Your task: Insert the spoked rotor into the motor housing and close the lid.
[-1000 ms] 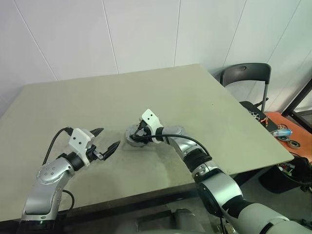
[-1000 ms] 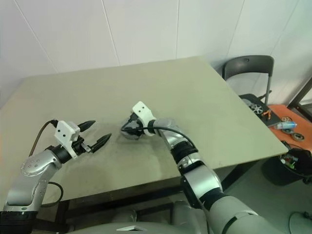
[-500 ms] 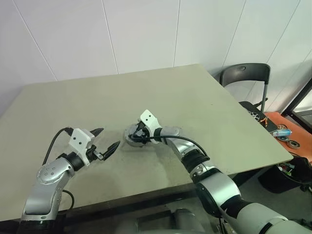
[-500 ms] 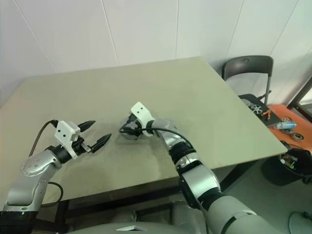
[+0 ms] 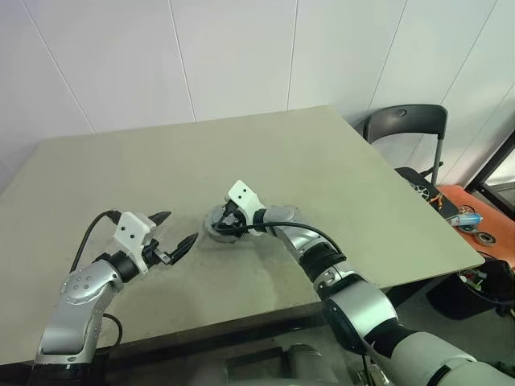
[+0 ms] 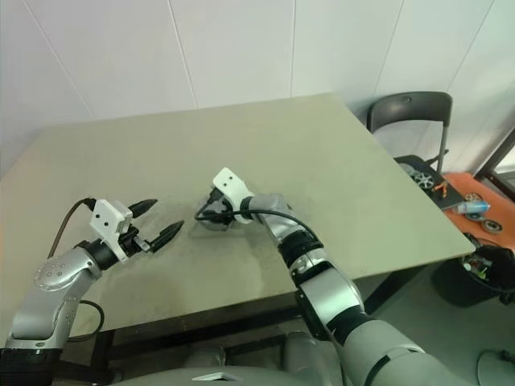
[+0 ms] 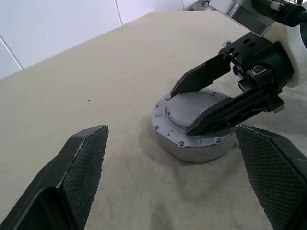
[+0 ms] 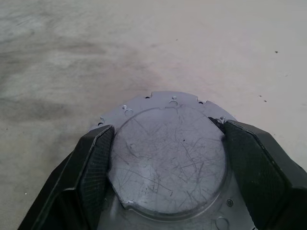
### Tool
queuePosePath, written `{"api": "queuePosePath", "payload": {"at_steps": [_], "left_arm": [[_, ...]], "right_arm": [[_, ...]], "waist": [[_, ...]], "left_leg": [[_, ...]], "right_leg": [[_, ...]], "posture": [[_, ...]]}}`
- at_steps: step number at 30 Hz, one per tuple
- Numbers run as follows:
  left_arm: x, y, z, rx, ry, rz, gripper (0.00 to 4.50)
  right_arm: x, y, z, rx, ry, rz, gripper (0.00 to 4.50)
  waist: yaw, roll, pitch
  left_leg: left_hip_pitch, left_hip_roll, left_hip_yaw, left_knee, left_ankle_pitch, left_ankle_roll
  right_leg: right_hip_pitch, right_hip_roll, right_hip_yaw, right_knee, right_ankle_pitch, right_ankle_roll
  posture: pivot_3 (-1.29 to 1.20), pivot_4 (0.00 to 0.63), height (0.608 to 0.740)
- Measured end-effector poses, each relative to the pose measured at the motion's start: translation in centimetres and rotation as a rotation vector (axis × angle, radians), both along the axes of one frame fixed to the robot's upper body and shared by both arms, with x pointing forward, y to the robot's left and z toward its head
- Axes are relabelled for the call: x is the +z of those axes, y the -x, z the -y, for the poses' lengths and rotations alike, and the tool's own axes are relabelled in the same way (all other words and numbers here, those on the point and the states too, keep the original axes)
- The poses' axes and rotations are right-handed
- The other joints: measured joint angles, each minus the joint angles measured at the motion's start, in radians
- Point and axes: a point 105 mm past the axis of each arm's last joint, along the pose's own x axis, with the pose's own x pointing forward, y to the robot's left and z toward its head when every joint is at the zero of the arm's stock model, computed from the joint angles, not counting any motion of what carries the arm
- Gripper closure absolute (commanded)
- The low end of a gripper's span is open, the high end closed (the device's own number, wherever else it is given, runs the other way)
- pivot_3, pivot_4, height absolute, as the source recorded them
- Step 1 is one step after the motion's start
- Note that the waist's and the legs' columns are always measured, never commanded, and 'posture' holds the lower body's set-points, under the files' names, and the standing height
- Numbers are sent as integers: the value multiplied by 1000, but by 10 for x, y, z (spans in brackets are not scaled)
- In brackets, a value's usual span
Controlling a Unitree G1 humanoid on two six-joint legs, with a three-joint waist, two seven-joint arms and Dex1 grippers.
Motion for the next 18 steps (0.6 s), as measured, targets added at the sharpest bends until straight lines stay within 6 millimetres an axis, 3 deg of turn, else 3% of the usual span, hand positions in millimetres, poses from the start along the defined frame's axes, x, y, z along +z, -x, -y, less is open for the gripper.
{"api": "queuePosePath", "payload": {"at_steps": [18], "left_arm": [[0,0,0,1,0,-1,0]], "right_arm": [[2,4,14,91,14,-51,1214]], "waist": [[2,1,-1]], "left_leg": [[-1,0,-1,-1,0,0]], "right_leg": [[1,0,0,-3,0,0]], "posture": [[0,0,740]]}}
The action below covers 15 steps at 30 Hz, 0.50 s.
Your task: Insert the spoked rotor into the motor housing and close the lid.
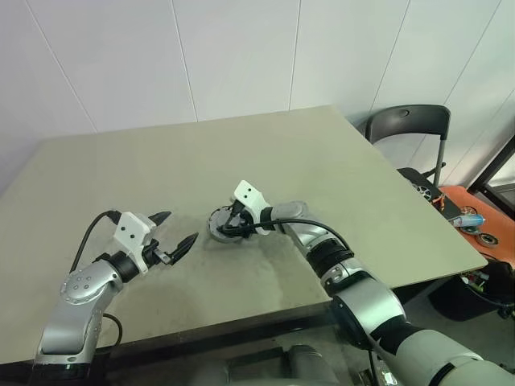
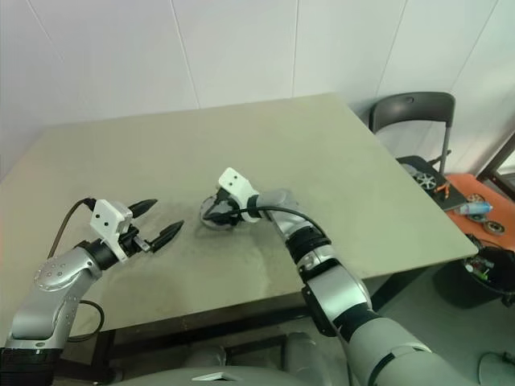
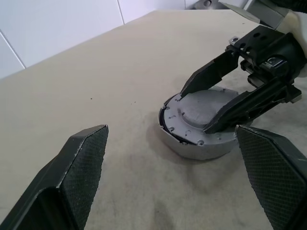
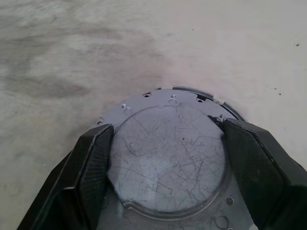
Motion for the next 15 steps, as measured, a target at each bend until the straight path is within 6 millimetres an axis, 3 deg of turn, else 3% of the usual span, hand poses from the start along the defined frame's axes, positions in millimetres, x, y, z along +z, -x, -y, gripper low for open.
{"api": "queuePosePath", "payload": {"at_steps": [7,15], "left_arm": [[0,0,0,-1,-1,0,0],[1,0,1,0,-1,-1,0]], "right_arm": [[1,8,7,59,-2,-24,1214],[-5,2,2,17,16,27,1214]], "waist": [[-2,0,0],[-4,2,0]], "left_leg": [[0,0,0,-1,0,0],[0,1,-2,-2,-2,-3]], "right_leg": [[0,0,0,-2,0,0],[5,2,-1,-5,0,0]], "posture": [[0,0,740],[0,0,740]]}}
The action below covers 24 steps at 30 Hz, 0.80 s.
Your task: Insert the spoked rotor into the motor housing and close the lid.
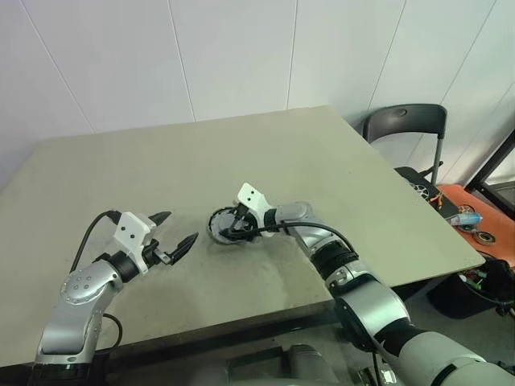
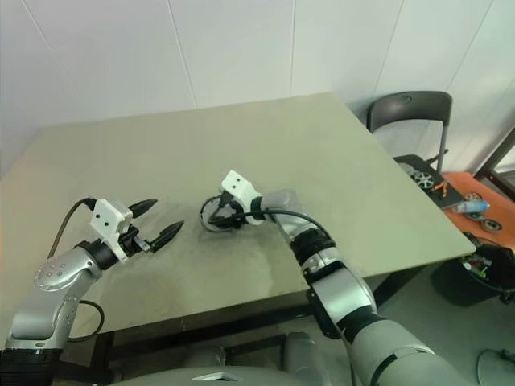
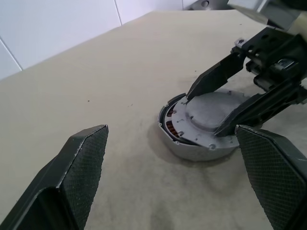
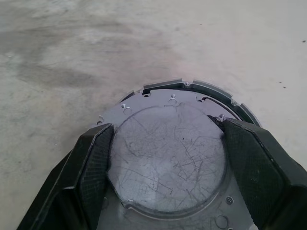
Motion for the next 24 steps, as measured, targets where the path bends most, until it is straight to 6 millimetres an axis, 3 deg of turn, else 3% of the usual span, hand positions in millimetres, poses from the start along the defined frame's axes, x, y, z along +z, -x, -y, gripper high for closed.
{"api": "queuePosePath", "payload": {"at_steps": [3,6,7,8,9,10,11,12,14,16,20,24], "left_arm": [[1,0,1,-2,-1,0,0],[3,0,2,-5,-2,5,0],[5,0,2,-6,-4,9,0],[5,0,2,-6,-5,10,0],[6,-1,2,-5,-8,11,0],[6,-1,2,-3,-9,12,0],[5,0,1,-1,-8,11,0],[0,3,0,5,-1,-7,0],[-3,4,0,6,-1,-20,0],[2,1,2,1,-2,-1,0],[5,-1,2,-3,-3,11,0],[5,-1,2,-1,-5,10,0]], "right_arm": [[-2,-3,1,-20,9,16,1214],[-3,-6,2,-40,17,27,1214],[-3,-7,3,-45,20,32,1214],[-4,-8,4,-50,27,34,1214],[-5,-9,6,-55,34,35,1214],[-5,-11,11,-67,36,36,1214],[-4,-12,12,-76,32,31,1214],[-4,-13,14,-91,25,10,1214],[-2,-11,12,-88,-7,-32,1214],[2,-6,8,-60,-53,-70,1214],[5,1,3,-32,-89,-104,1214],[10,-3,2,-61,-120,-82,1214]], "waist": [[-9,19,-4],[-12,38,-10],[-5,36,-12],[0,29,-13],[7,14,-17],[22,-9,-16],[33,-35,-11],[36,-37,-9],[28,-15,-8],[4,-8,-5],[-28,-13,-7],[-30,-18,-10]], "left_leg": [[-8,15,-2,2,0,0],[-35,34,-3,-3,0,0],[-39,41,1,-7,0,0],[-39,47,14,-10,0,0],[-38,52,35,-12,0,0],[-31,61,68,-15,0,1],[-13,65,97,-12,2,3],[-5,69,103,-3,2,4],[0,66,103,26,2,4],[1,59,93,16,-5,-6],[1,48,89,13,-4,-3],[-4,46,88,5,-5,-2]], "right_leg": [[1,7,-17,-29,0,0],[6,16,-29,-66,13,-2],[4,16,-25,-57,17,-6],[3,15,-18,-39,18,-7],[5,17,0,3,16,-7],[6,19,24,74,-44,-10],[1,23,52,107,-94,-16],[3,37,57,110,-100,-23],[-1,55,46,94,-101,-27],[2,55,28,68,-99,-29],[9,51,35,52,-59,-20],[4,52,34,43,-56,-16]], "posture": [[0,0,740],[0,0,740],[0,0,740],[0,0,740],[0,0,740],[0,0,740],[0,0,740],[0,0,740],[0,0,740],[0,0,740],[0,0,740],[0,0,740]]}}
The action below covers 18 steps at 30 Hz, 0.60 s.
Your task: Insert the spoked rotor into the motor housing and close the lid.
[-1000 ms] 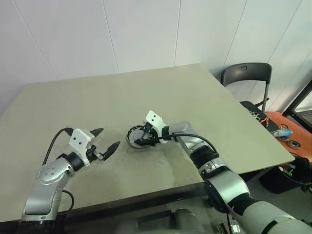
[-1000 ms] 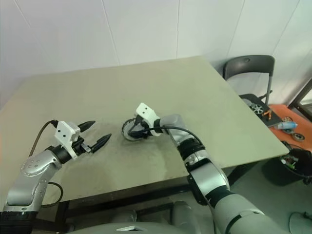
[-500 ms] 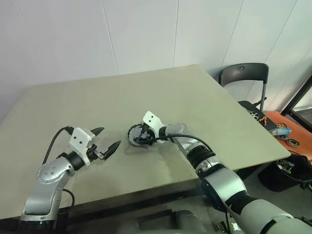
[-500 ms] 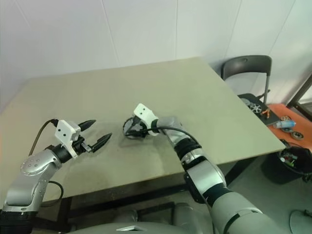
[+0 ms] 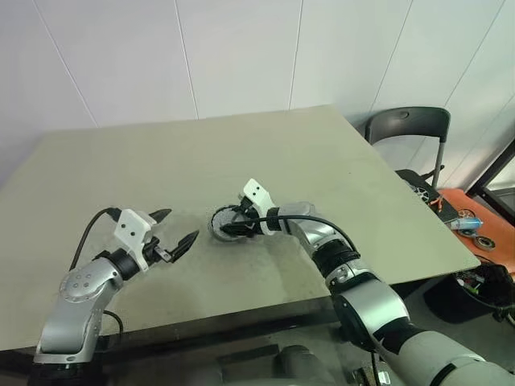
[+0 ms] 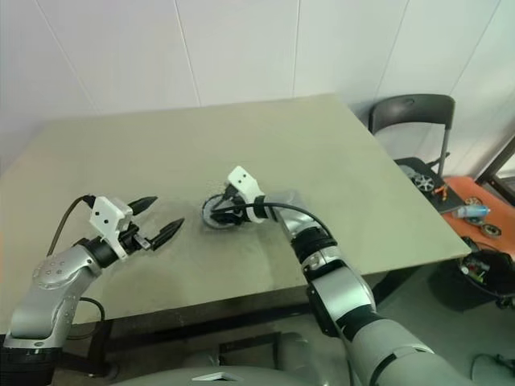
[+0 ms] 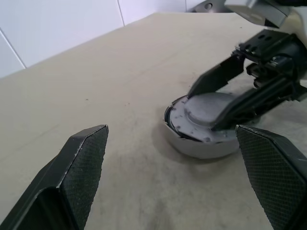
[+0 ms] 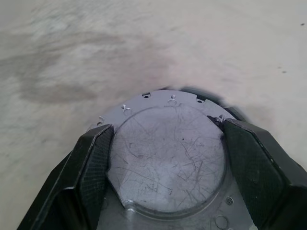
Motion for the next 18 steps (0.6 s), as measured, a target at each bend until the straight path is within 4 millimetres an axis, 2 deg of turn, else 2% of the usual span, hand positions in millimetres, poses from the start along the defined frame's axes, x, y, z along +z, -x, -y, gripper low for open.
{"api": "queuePosePath", "payload": {"at_steps": [6,18], "left_arm": [[0,0,0,0,0,0,0],[0,0,0,-5,0,2,0]], "right_arm": [[3,-2,-3,-30,-48,4,1214],[-2,-2,-2,5,9,63,1214]], "waist": [[4,0,3],[4,0,3]], "left_leg": [[-1,1,-1,-2,0,0],[0,1,-1,-1,0,0]], "right_leg": [[-2,2,-4,1,-2,-3],[0,2,-4,1,-2,-4]], "posture": [[0,0,740],[0,0,740]]}}
